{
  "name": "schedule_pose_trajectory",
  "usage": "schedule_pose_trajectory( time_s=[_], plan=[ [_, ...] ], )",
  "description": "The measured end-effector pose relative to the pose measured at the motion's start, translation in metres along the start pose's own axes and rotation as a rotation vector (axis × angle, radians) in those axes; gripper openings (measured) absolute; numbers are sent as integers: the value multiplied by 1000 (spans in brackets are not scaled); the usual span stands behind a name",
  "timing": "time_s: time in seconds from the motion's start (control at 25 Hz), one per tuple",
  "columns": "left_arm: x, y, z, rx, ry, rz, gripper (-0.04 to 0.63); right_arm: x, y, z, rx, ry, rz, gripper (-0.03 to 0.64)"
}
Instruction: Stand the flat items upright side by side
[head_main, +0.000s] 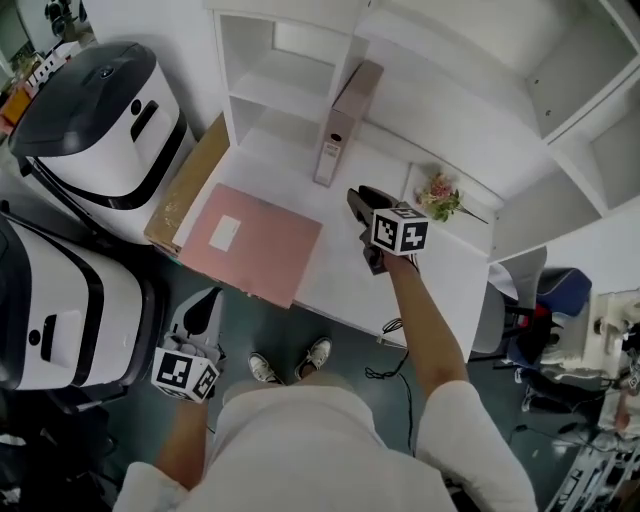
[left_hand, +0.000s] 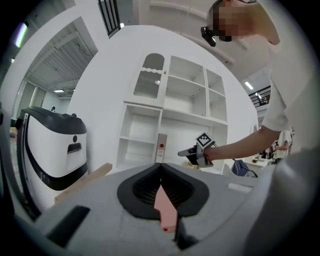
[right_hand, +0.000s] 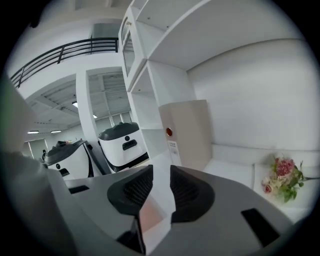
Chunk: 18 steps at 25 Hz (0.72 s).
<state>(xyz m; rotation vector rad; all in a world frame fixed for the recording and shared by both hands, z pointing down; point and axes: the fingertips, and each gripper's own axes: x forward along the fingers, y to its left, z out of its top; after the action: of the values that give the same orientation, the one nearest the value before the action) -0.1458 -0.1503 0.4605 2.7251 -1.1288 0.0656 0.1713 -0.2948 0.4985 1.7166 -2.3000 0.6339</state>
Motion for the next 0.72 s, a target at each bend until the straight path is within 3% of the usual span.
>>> schedule_pose_trajectory(
  time_s=[0.2,0.56,0.72],
  plan=[
    [8,-4,7,17,-37,-105,15,-64,18,-24,61,-62,-46,3],
    [3,3,11,21,-47,-176,15,-160,35,-26,140,-247,-169,2],
    [-2,5,19,37,-68,-184,15,-191,52,-29,221,-326,-171,2]
  ],
)
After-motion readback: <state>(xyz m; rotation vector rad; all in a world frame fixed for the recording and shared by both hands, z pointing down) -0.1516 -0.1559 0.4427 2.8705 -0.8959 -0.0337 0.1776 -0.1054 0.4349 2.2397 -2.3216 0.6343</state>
